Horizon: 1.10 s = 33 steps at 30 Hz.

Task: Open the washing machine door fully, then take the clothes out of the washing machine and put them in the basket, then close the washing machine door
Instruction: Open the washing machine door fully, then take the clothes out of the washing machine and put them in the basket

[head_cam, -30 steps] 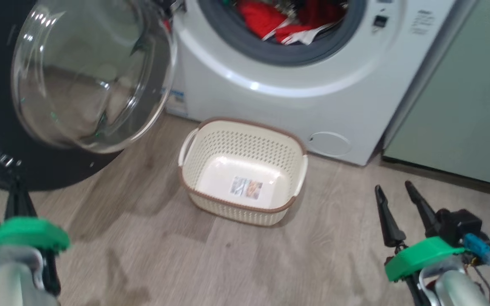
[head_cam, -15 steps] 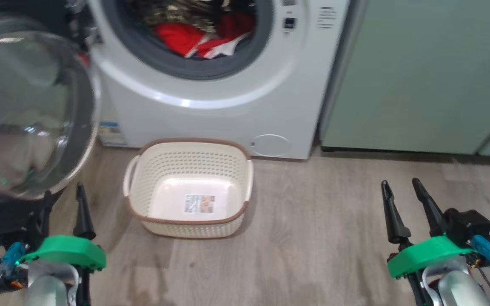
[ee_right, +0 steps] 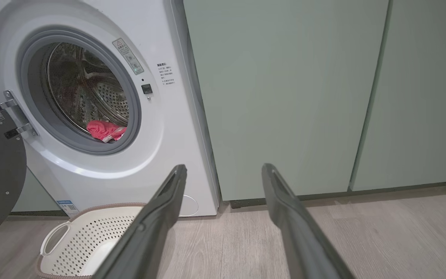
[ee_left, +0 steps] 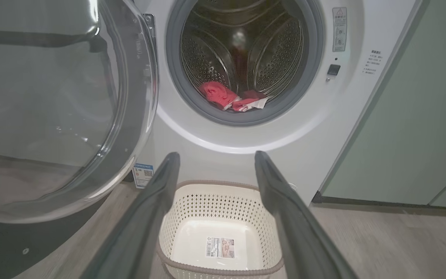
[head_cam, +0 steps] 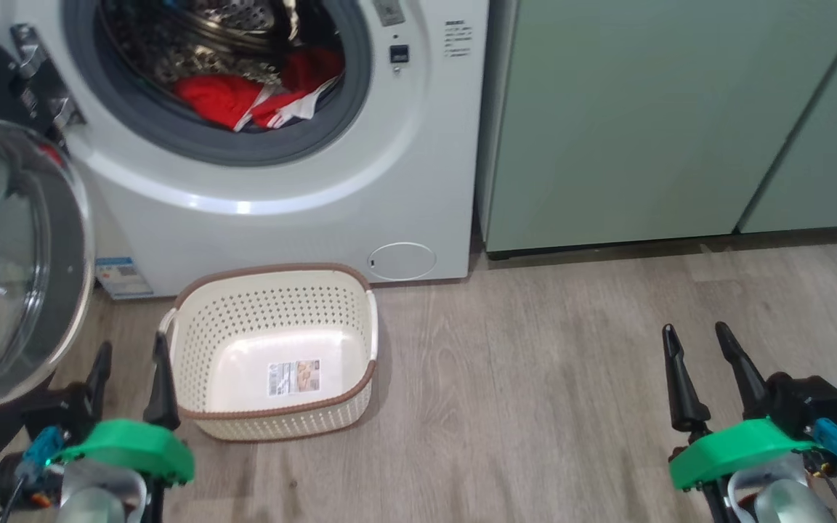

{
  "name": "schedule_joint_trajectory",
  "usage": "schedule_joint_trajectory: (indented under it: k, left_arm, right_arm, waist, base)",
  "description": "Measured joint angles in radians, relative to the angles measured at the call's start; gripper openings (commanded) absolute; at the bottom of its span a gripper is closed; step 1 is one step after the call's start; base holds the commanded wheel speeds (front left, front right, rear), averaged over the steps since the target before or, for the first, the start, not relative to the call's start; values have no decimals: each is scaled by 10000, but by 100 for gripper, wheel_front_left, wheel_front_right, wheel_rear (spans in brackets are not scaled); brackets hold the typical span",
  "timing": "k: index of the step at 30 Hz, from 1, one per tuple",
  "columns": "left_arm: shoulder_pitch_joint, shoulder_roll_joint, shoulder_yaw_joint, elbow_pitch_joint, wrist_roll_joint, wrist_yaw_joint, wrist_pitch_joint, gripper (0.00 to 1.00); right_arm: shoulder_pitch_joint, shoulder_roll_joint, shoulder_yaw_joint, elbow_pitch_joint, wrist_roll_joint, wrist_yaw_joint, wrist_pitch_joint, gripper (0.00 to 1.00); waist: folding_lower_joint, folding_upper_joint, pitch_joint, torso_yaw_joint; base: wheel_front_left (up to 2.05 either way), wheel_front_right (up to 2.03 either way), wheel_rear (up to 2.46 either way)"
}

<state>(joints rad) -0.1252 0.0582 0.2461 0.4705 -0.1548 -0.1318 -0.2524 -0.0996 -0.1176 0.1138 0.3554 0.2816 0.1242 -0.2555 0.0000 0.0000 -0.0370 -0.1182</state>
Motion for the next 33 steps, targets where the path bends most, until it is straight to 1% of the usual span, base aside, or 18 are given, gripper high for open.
schedule_joint_trajectory:
  k: [6, 13, 17, 22, 27, 33]
  left_arm:
    - [106, 48, 17, 10, 119, 2, 0, 100]
    - [106, 48, 29, -31, 100, 2, 0, 100]
    - [106, 48, -19, 63, -144, 0, 0, 100]
    - [104, 105, -522, 230, -545, 0, 0, 100]
    - [94, 267, -663, 257, -767, 0, 0, 100]
    - [69, 297, -740, 301, -851, 2, 0, 100]
  right_arm:
    - [1, 61, -48, 0, 0, 0, 0, 100]
    - [4, 65, -82, -2, 0, 0, 0, 100]
    - [4, 77, -81, 0, 0, 0, 0, 100]
    - [4, 96, -40, 42, 0, 0, 0, 100]
    - [3, 102, -21, 65, 0, 0, 0, 100]
    - [4, 155, 36, 138, -2, 0, 0, 100]
  waist:
    - [0, 0, -69, -189]
    - [0, 0, -44, -166]
    - [0, 0, -39, -142]
    - [0, 0, -38, -134]
    - [0, 0, 35, -115]
    - [0, 0, 126, -120]
  base:
    - [0, 0, 0]
    - [0, 0, 0]
    - [0, 0, 0]
    - [0, 0, 0]
    - [78, -78, 0]
    - [153, -153, 0]
